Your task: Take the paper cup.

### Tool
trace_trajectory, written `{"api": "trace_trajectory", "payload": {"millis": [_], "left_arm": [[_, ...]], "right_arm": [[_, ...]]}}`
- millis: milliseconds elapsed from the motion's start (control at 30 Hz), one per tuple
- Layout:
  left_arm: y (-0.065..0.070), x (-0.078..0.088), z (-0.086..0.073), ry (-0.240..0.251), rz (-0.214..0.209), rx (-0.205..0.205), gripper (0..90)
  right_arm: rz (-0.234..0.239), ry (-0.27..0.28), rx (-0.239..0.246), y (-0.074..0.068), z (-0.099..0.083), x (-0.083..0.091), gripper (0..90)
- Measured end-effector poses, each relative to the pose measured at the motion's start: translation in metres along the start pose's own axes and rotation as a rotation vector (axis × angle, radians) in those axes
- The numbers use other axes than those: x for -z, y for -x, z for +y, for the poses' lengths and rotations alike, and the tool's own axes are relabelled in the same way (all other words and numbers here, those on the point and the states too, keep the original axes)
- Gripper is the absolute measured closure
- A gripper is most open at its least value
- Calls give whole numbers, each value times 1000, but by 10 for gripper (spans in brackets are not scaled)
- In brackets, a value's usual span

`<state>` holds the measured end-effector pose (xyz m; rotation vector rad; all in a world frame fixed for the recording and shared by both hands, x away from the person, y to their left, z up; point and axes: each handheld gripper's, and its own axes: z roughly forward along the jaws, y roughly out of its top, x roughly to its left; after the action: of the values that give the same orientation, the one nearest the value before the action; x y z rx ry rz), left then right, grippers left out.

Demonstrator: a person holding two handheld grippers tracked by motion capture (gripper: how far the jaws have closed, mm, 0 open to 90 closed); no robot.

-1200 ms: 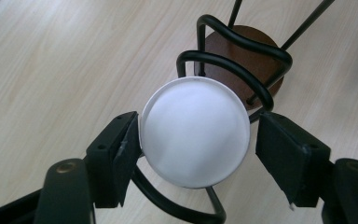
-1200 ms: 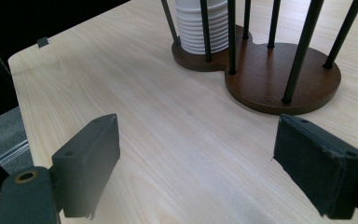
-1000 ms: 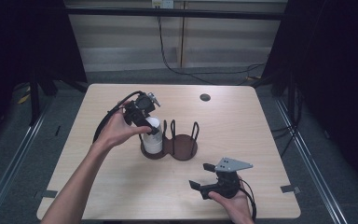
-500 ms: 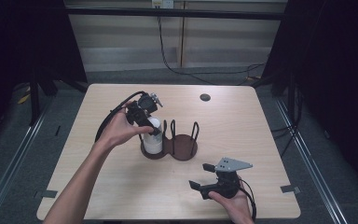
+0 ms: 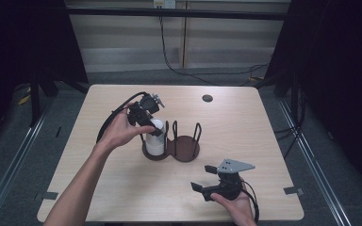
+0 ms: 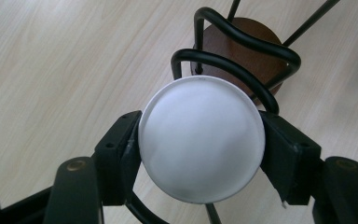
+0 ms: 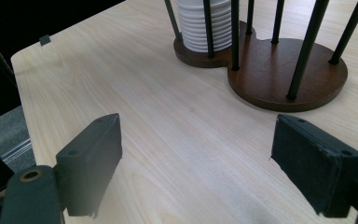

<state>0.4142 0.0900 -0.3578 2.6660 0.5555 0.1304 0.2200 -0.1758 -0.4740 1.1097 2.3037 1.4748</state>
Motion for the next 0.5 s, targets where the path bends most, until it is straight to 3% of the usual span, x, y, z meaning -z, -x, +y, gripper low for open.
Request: {"api": "trace_trajectory", "payload": {"millis": [233, 467, 500], "left_arm": [[0, 3, 0, 28, 2, 18, 355], [0, 8, 0, 24, 7, 9, 357], [1, 9, 0, 32, 7, 24, 357]], "right_arm": [[-1, -1, -3, 0, 0, 0, 157], [1, -2, -1, 0, 0, -1, 159], [1, -3, -1, 0, 0, -1, 159]]}}
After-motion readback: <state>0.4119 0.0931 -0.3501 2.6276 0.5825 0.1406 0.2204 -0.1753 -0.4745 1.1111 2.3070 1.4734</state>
